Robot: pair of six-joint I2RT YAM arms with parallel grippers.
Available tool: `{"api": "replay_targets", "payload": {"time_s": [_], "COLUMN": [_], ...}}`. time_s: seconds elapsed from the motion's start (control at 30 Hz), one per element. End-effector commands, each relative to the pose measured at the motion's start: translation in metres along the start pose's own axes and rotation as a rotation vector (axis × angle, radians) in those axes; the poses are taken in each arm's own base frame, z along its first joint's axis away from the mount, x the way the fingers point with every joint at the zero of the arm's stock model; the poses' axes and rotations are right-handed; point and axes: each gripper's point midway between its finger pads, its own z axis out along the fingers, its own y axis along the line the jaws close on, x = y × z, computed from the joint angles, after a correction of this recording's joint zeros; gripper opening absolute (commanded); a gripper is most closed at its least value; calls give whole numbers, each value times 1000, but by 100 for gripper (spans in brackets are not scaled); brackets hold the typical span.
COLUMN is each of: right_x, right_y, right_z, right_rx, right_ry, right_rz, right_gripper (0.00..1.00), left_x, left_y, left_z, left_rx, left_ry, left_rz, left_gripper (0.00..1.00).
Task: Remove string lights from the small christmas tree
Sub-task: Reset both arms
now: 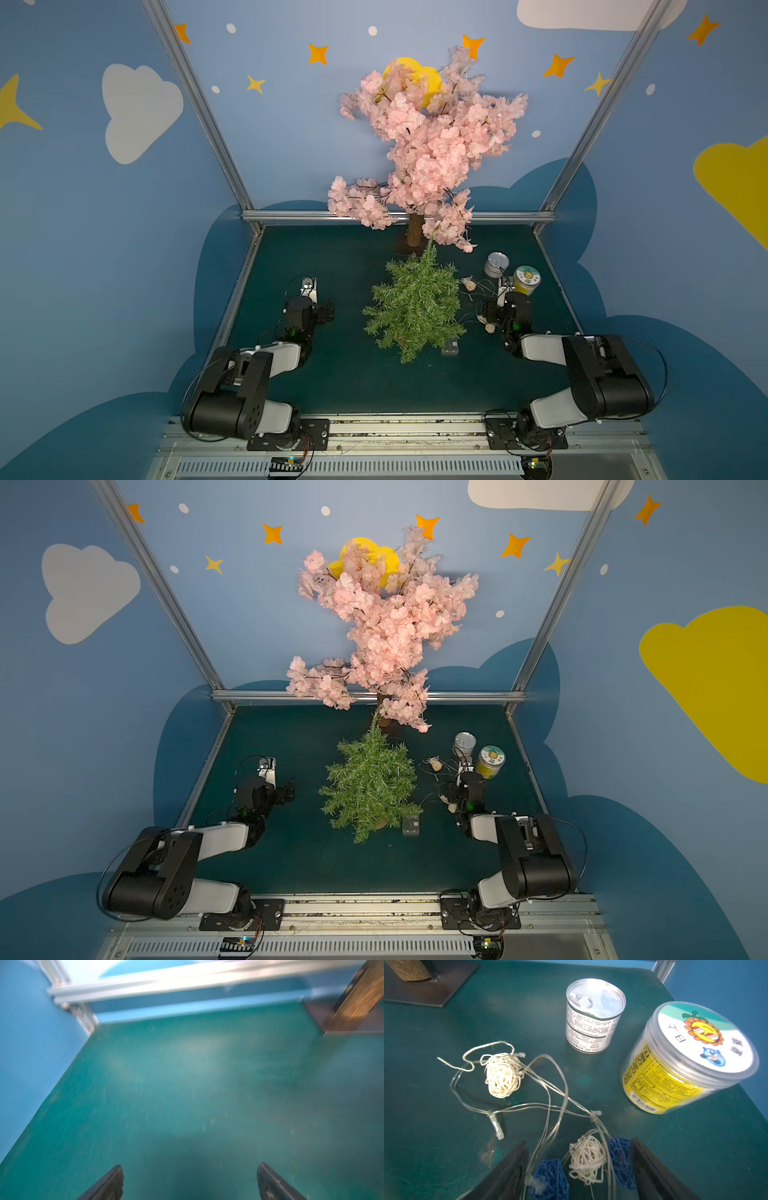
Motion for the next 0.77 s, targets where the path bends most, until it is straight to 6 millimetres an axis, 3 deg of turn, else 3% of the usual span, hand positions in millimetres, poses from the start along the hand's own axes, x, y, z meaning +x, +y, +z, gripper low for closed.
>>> {"api": "replay_targets", "payload": {"time_s": [0.0, 0.03, 0.1, 0.63, 0.7, 0.73], "right_x": [-38, -36, -32, -34, -35, -34], "right_y": [0, 4, 10, 6, 6, 6], "right_z": [-7, -8, -3, 4, 4, 4], "right_rx": [-41, -47, -82, -100, -100, -100], "right_ry": [-263, -245, -143, -141, -143, -132], "right_rz": [17, -2, -13, 14, 13, 16], "right_gripper": [77, 77, 77, 75, 77, 85], "left_x": [-22, -18, -19, -17, -19, -18], "left_y": [1, 6, 9, 3, 4, 4], "left_z": [3, 7, 14, 16, 15, 14], "left_rx": [52, 32, 21, 69, 68, 67], "left_ry": [-101, -21, -41, 0, -8, -7], "left_rz": [-30, -43, -54, -52, -53, -53], "left_gripper": [100, 100, 100, 100, 100, 100]}}
